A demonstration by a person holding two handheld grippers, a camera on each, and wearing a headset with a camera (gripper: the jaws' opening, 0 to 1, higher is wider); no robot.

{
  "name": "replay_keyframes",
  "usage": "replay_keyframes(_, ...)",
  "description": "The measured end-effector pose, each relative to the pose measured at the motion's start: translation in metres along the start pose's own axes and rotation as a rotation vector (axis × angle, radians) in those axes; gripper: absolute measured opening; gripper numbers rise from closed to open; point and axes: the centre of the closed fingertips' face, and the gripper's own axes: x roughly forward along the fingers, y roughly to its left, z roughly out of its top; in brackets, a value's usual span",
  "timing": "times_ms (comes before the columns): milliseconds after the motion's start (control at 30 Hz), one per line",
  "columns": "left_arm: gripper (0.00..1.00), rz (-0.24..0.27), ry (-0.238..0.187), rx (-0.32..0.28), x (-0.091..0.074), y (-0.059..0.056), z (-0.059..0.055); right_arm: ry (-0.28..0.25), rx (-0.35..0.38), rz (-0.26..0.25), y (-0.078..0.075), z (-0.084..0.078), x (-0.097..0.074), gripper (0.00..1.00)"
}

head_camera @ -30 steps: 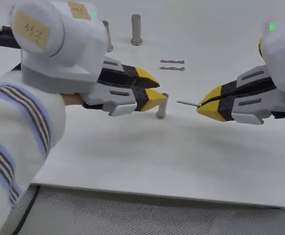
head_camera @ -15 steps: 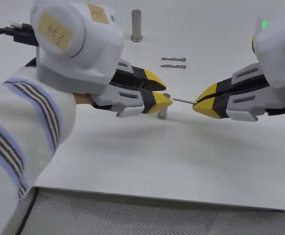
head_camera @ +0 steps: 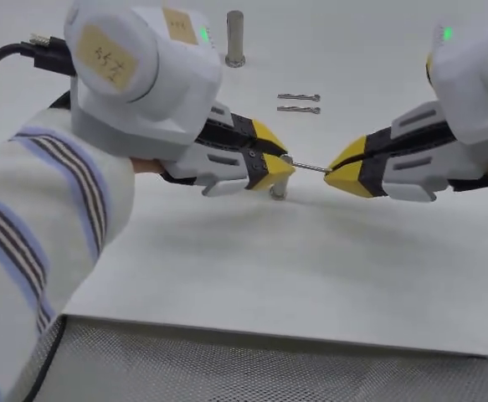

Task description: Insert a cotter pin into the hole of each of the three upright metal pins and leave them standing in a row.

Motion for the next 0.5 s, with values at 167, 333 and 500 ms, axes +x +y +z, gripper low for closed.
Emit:
replay_keyframes(167, 0.06, -0.004, -0.001, 0.016, 0.001, -0.002, 0.001, 0.001, -0.01, 0.0, 0.0, 0.002, 0.003, 0.0)
replay_keyframes(333, 0.05, -0.002, -0.001, 0.016, 0.001, -0.004, 0.003, -0.005, -0.016, -0.004, -0.002, 0.006, 0.006, 0.0)
replay_keyframes(500, 0.05, -0.003, -0.002, 0.014, 0.002, -0.007, 0.005, -0.013, -0.022, -0.001, -0.001, 0.01, 0.01, 0.0)
